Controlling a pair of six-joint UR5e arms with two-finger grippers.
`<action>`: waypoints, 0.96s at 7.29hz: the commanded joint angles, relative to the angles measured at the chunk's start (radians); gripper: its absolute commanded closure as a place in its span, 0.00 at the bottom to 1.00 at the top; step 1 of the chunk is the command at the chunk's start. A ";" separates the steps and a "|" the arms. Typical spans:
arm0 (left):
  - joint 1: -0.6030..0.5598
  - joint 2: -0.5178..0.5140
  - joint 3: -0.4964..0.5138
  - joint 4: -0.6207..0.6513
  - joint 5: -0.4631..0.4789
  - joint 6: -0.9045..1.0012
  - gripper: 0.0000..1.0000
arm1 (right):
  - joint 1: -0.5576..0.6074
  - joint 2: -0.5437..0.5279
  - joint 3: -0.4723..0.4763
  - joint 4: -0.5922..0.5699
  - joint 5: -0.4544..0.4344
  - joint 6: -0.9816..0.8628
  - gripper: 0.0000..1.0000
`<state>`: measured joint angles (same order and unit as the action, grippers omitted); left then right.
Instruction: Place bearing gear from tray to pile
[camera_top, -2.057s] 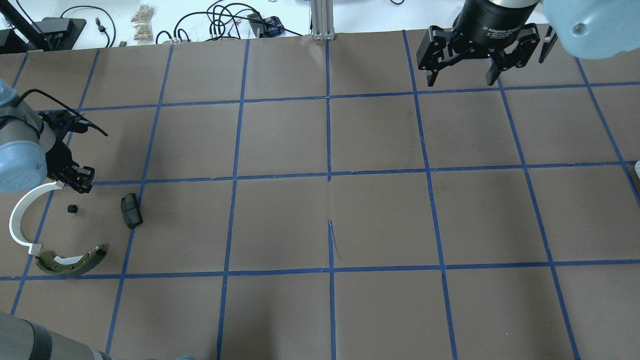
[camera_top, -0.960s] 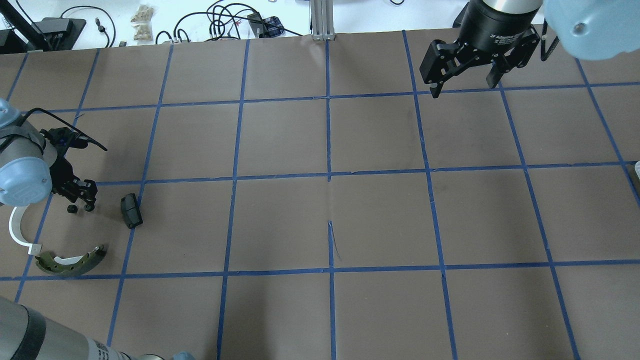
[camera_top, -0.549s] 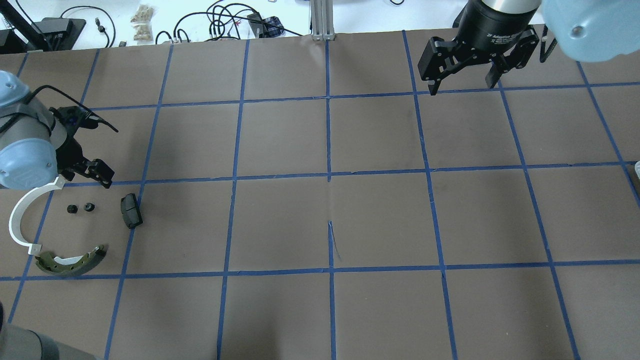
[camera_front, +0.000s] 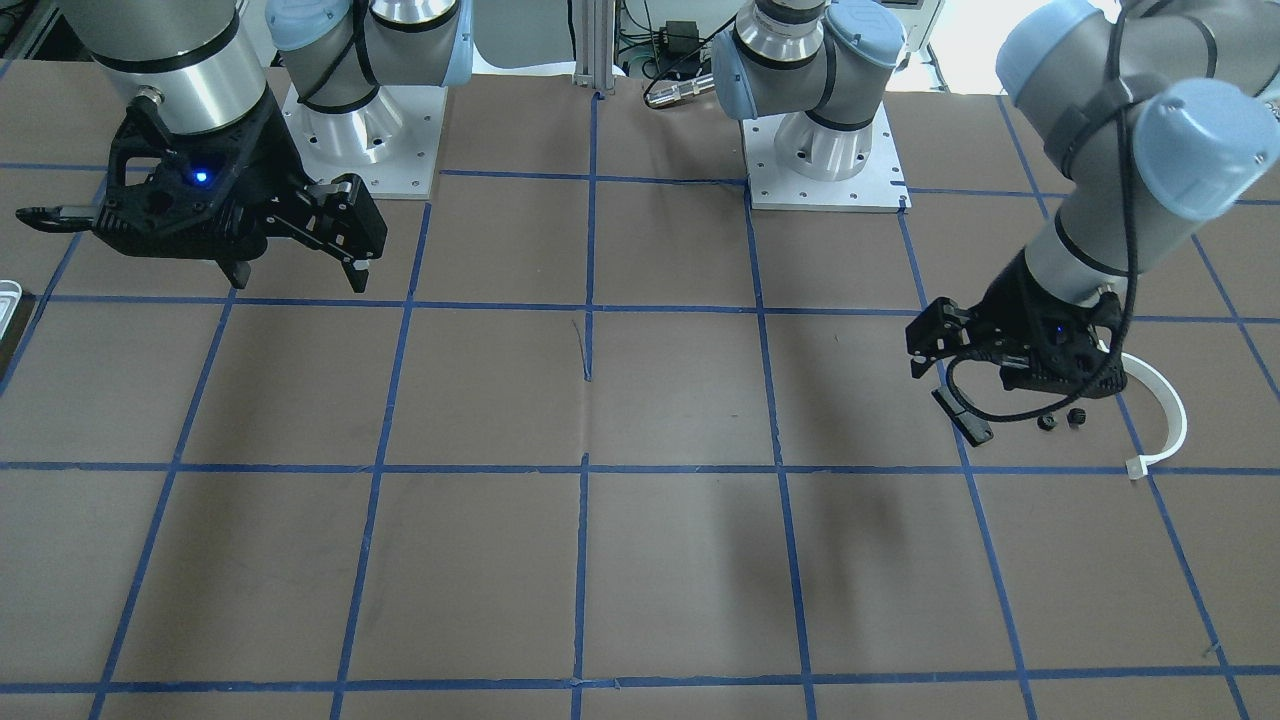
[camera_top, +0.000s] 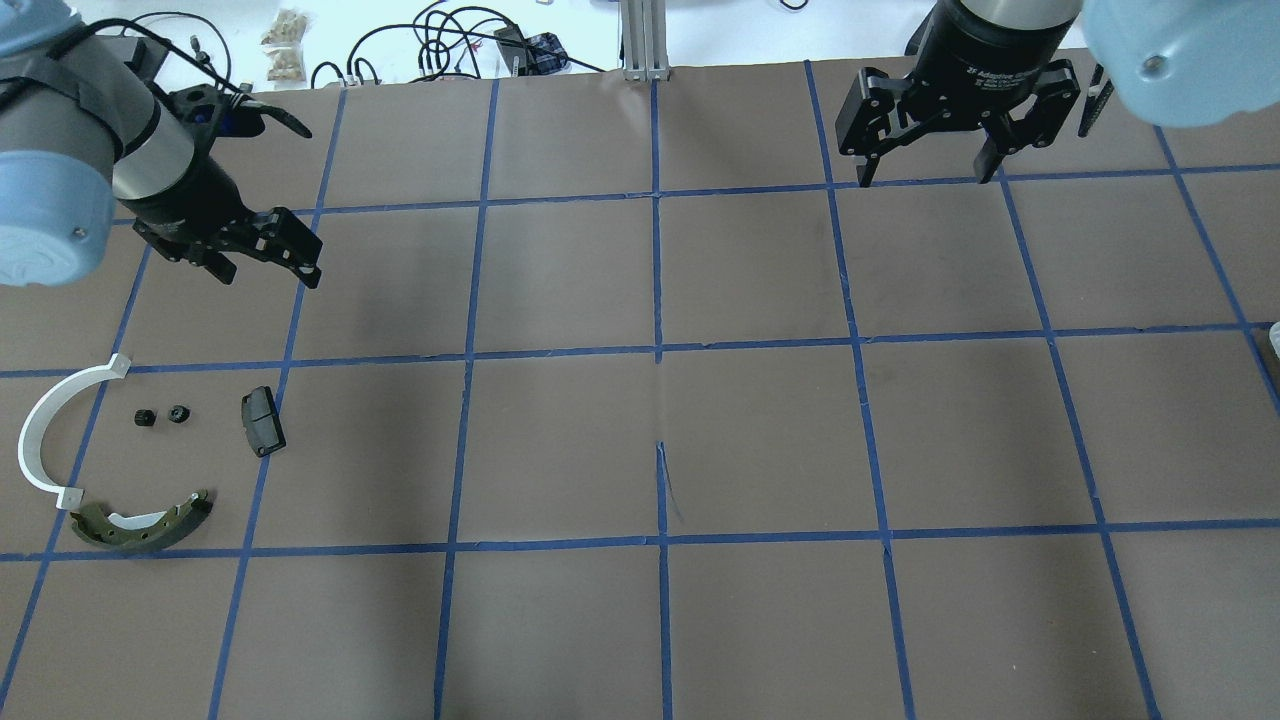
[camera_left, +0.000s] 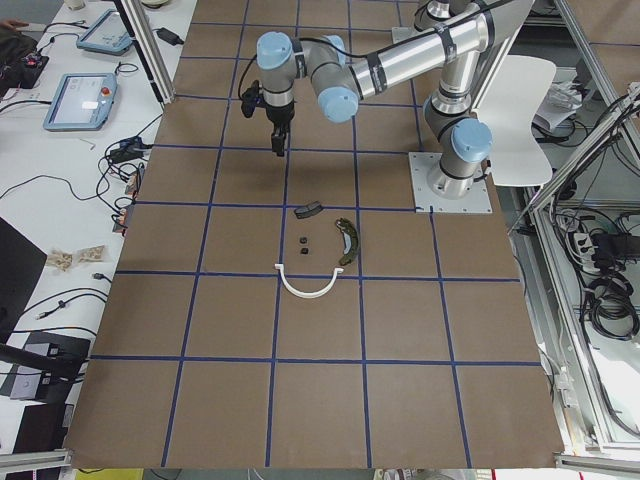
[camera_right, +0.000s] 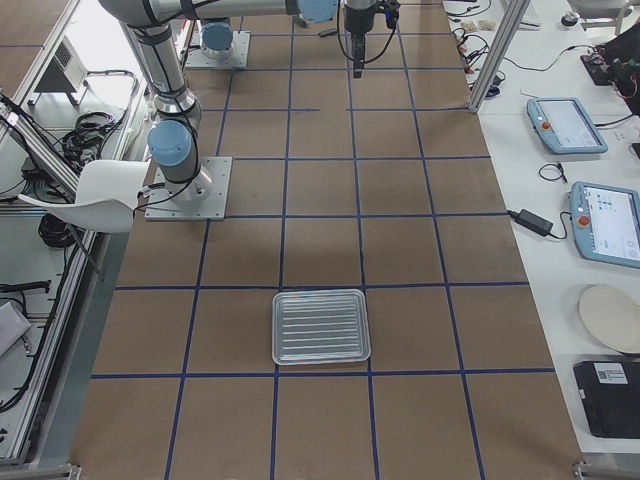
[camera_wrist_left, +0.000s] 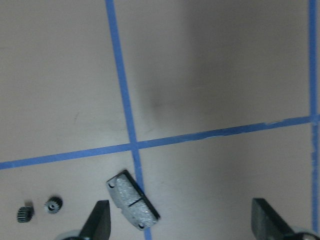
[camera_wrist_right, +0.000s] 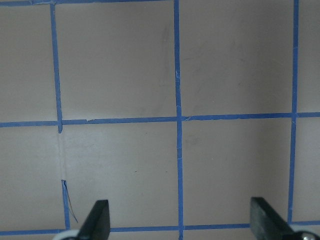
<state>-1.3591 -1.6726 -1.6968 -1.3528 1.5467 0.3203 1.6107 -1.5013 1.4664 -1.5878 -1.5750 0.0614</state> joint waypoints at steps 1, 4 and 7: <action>-0.183 0.022 0.148 -0.174 0.029 -0.296 0.00 | 0.000 0.001 0.000 0.000 0.003 0.001 0.00; -0.281 0.037 0.235 -0.243 0.067 -0.331 0.00 | 0.000 0.010 -0.001 -0.012 0.004 0.000 0.00; -0.267 0.059 0.235 -0.246 0.067 -0.323 0.00 | 0.000 0.033 0.000 -0.116 0.015 0.000 0.00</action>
<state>-1.6300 -1.6257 -1.4660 -1.5943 1.6150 -0.0041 1.6107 -1.4781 1.4662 -1.6666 -1.5657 0.0597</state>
